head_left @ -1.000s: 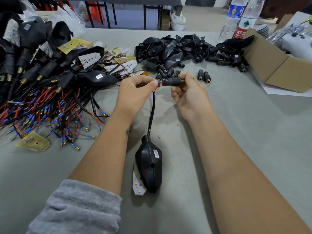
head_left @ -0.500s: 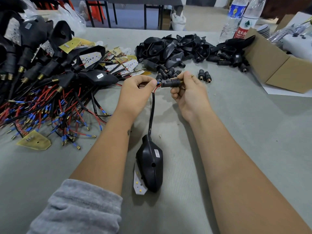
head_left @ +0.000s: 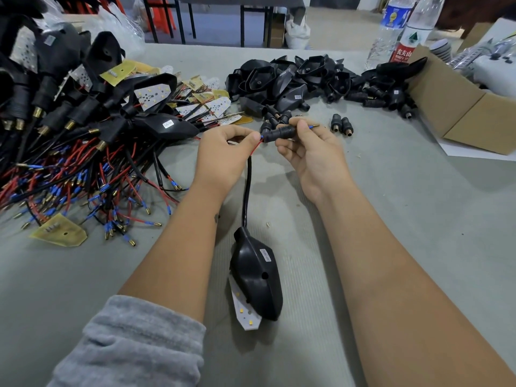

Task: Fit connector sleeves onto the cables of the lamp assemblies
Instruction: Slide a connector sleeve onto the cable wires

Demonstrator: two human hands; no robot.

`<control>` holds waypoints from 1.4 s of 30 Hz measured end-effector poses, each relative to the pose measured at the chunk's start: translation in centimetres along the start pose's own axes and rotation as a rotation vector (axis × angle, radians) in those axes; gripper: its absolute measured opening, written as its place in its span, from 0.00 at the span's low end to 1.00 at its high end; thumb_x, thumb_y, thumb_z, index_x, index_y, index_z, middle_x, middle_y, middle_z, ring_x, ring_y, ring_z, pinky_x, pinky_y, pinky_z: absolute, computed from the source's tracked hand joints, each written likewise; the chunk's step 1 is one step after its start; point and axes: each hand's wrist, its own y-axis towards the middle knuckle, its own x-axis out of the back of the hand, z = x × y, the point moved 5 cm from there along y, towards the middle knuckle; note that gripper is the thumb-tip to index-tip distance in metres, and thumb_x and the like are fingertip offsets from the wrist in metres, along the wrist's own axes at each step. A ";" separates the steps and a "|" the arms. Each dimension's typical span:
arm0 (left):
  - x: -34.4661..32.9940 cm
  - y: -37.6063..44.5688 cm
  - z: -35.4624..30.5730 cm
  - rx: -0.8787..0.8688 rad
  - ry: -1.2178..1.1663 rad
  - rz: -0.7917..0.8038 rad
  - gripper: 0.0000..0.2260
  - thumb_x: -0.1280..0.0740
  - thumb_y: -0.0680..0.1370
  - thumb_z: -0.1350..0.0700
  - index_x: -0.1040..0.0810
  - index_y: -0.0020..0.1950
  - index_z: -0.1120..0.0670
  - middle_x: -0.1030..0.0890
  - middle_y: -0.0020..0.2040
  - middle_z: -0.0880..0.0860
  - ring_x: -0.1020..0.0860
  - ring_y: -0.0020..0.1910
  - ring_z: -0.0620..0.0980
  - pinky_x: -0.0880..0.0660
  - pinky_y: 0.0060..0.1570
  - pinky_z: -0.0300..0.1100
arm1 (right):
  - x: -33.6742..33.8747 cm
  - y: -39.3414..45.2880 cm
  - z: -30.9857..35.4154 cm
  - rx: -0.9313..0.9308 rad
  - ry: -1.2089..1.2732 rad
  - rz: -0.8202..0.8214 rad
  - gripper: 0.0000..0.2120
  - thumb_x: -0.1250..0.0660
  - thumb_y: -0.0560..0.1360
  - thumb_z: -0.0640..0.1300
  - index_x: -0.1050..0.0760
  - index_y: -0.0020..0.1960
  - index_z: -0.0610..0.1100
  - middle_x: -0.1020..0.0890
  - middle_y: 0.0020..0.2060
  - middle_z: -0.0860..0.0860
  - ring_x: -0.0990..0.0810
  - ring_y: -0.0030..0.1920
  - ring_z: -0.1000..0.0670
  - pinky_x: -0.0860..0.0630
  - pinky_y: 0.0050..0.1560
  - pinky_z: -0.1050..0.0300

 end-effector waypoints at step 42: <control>-0.9 -0.7 -0.1 0.074 -0.201 0.071 0.04 0.30 0.77 0.59 0.17 0.43 0.54 0.18 0.40 0.58 0.23 0.40 0.51 0.24 0.45 0.43 | -0.4 -0.3 -0.3 -0.092 0.131 0.038 0.05 0.33 0.76 0.32 0.26 0.45 0.40 0.19 0.37 0.46 0.19 0.32 0.52 0.21 0.37 0.63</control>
